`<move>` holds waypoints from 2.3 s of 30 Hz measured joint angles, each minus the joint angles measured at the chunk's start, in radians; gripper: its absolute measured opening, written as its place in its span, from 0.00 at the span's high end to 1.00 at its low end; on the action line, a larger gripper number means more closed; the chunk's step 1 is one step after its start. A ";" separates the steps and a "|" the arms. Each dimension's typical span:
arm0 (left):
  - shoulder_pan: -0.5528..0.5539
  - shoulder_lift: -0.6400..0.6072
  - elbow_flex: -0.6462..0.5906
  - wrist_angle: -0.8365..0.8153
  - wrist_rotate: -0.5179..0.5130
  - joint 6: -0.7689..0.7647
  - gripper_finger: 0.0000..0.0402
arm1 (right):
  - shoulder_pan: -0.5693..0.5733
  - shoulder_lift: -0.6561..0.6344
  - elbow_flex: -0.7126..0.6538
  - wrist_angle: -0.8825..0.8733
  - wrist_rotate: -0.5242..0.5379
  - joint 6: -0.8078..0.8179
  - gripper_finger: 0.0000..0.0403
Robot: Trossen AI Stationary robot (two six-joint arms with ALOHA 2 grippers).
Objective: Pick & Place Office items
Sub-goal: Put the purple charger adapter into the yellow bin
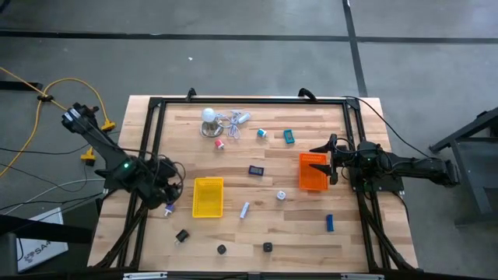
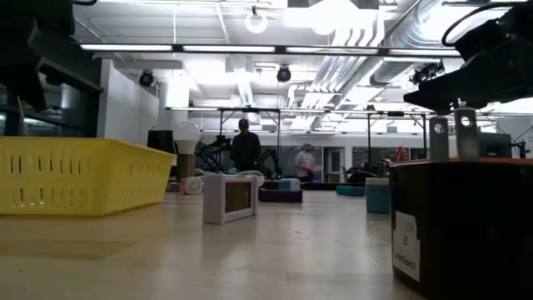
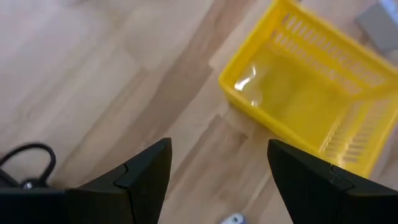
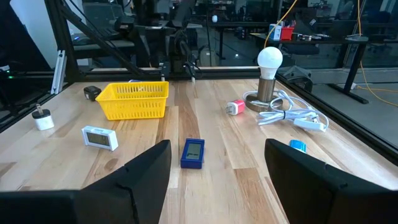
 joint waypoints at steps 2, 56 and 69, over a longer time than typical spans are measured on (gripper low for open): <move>0.000 0.014 0.005 -0.005 0.030 -0.001 0.36 | 0.000 0.000 0.000 0.000 0.000 0.000 0.38; -0.129 0.497 0.095 0.072 0.371 -0.617 0.36 | 0.000 0.000 0.000 0.000 0.000 0.000 0.38; -0.130 0.583 0.095 0.089 0.372 -0.648 0.36 | 0.000 0.000 0.000 0.000 0.000 0.000 0.38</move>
